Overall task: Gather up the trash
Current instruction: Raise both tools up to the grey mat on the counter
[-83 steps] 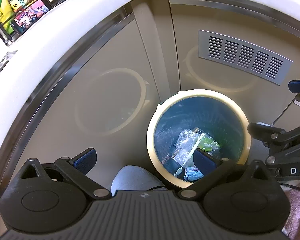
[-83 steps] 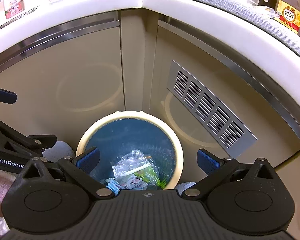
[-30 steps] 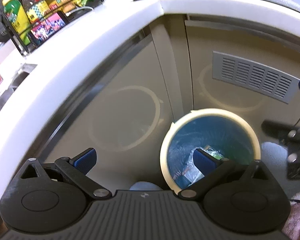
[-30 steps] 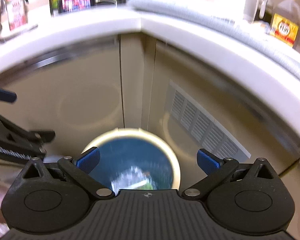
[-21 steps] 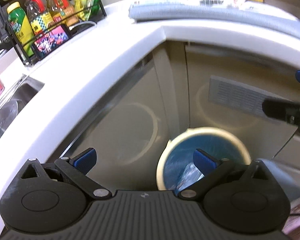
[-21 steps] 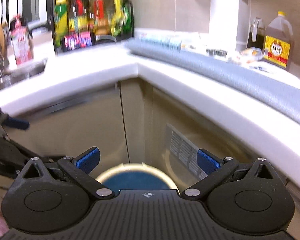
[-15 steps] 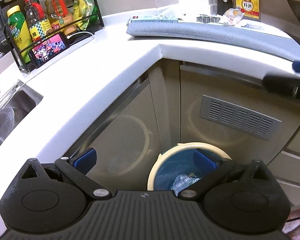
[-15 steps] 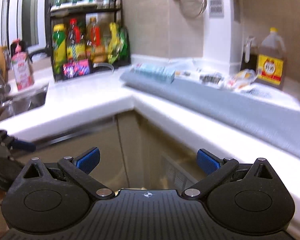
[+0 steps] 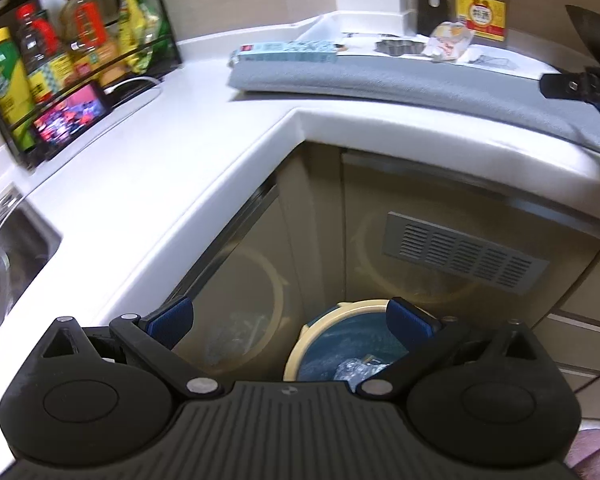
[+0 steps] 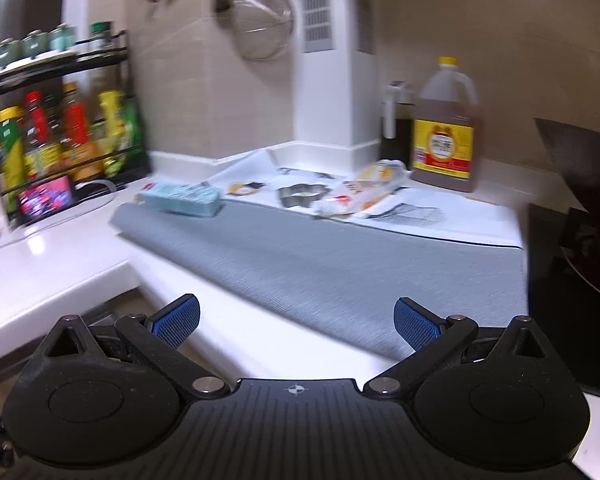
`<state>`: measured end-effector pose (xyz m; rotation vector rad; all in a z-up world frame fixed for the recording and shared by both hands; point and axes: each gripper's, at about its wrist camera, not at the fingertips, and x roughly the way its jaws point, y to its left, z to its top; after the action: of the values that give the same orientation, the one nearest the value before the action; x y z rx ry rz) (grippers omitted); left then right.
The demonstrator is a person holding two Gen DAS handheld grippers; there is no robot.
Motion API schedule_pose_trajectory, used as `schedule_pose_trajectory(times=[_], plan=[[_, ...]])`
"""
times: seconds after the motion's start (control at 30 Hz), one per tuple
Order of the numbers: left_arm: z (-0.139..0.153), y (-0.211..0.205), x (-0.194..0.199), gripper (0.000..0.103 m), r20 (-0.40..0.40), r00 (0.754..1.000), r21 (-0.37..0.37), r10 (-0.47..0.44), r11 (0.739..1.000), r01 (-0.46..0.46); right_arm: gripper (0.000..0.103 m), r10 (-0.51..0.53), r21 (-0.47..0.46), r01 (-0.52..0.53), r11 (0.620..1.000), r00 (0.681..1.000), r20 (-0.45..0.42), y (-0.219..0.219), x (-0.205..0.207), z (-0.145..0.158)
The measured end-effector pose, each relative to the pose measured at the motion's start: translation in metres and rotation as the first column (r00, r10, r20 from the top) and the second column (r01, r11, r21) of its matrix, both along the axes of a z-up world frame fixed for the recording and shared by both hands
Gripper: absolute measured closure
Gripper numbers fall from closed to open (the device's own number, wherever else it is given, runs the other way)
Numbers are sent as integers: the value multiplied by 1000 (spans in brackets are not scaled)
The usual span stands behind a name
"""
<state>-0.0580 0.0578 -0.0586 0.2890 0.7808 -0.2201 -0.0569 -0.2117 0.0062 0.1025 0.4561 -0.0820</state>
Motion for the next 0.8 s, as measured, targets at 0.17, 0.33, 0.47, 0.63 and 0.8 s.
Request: schedule_pose_trajectory(times=[0.17, 0.33, 0.47, 0.63, 0.8], plan=[[20, -6, 15, 0, 76, 996, 13, -36, 999, 35, 0, -35, 4, 35, 999, 999, 11, -13, 19, 4], [43, -7, 41, 0, 84, 996, -31, 14, 999, -11, 0, -71, 60, 71, 996, 997, -4, -29, 42, 7], [62, -8, 65, 0, 86, 995, -53, 55, 997, -51, 0, -90, 68, 90, 994, 996, -1, -37, 62, 13], [78, -14, 92, 0, 111, 989, -80, 94, 993, -86, 0, -130, 111, 130, 985, 991, -5, -52, 84, 17], [82, -25, 111, 0, 102, 991, -104, 92, 991, -81, 0, -163, 162, 166, 973, 986, -34, -63, 95, 9]])
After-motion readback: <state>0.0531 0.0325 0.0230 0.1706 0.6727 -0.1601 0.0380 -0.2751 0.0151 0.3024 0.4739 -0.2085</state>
